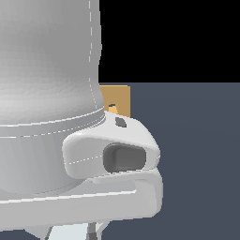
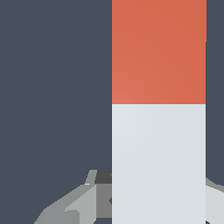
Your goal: Insert the peg into the horizontal hole in a box.
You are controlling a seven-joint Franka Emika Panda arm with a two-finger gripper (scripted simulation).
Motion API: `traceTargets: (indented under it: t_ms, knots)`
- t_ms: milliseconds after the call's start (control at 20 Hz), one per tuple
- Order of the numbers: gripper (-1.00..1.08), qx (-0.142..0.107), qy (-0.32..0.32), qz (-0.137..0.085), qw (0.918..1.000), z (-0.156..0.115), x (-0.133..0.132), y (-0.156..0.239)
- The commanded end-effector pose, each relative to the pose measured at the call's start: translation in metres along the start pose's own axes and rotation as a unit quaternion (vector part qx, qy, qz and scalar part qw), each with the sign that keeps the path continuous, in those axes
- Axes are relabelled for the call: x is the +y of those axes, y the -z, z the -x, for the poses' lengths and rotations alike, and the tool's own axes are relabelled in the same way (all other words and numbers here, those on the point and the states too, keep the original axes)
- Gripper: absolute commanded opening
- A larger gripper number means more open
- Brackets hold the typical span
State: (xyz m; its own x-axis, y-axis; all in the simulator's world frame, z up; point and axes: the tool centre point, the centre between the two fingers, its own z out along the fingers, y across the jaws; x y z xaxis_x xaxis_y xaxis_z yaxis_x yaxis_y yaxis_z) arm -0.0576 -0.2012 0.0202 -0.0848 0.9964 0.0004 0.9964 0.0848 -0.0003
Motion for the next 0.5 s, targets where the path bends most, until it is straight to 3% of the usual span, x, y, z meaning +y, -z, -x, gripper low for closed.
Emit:
traceTargets:
  t_ms: [0, 450]
  knots:
    - [-1.00, 0.000, 0.000, 0.000, 1.0000, 0.0002, 0.0001, -0.0003]
    - [-1.00, 0.000, 0.000, 0.000, 1.0000, -0.0015, 0.0005, 0.0000]
